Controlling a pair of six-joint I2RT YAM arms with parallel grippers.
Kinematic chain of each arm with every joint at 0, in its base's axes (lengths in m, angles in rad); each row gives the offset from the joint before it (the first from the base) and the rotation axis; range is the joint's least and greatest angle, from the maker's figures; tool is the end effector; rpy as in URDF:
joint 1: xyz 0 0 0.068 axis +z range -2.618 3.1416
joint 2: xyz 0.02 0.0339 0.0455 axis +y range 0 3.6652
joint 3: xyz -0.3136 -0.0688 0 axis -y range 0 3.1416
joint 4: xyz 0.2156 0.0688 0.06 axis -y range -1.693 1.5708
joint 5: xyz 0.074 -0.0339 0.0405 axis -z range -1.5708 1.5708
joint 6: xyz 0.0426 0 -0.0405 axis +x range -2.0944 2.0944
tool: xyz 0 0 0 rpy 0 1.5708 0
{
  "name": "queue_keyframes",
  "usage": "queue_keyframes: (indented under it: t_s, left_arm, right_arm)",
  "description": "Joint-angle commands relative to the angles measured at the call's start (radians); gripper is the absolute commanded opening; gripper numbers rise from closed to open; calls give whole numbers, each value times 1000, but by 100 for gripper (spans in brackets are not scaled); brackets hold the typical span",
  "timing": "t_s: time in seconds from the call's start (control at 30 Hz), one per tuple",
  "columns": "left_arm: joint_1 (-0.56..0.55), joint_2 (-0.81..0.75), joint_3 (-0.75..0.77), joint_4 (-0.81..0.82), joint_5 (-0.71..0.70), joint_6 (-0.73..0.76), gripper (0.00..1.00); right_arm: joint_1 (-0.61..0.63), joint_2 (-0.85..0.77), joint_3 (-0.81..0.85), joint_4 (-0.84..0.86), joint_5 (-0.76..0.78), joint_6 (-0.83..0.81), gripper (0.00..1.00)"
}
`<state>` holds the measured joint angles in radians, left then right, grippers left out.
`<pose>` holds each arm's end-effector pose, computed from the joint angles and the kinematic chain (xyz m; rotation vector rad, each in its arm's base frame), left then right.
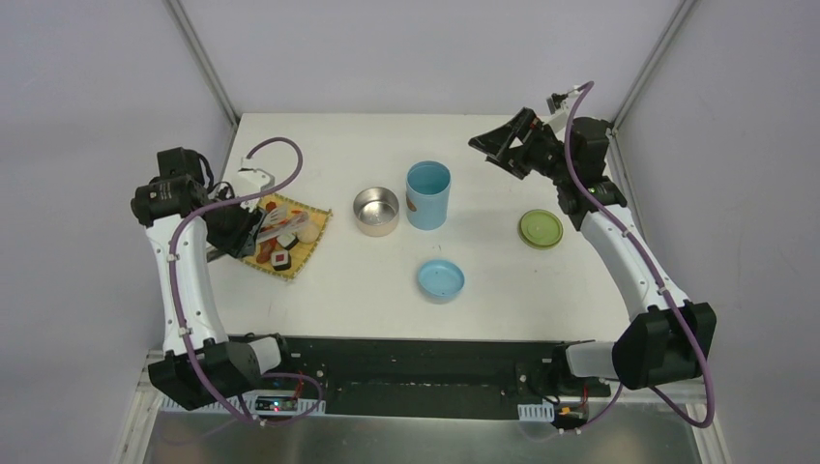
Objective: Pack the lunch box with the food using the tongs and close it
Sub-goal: Pick up the fake food from the plate.
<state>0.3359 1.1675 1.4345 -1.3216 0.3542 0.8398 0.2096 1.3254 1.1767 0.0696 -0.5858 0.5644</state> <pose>0.1421 0.0339 0.4176 0.7441 2.4126 -0.0064 0.2642 0.0803 0.4364 -0.1647 1.7413 1.0580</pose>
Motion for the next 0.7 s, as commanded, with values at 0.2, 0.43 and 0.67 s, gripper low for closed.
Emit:
queue_keyframes:
  t_s: [0.2,0.43,0.67]
  left_arm:
    - [14,140,-10,78,-58,70,48]
    - [-5,218,2,127,-79,46,48]
    - [-52,257,-29,177,-116,53,49]
  right_arm:
    - [-26,9,13,19,-45,-30,99]
    - [-43,20,23,14,-60,-31,99]
    - [-57,29,34,16,-63,-25,99]
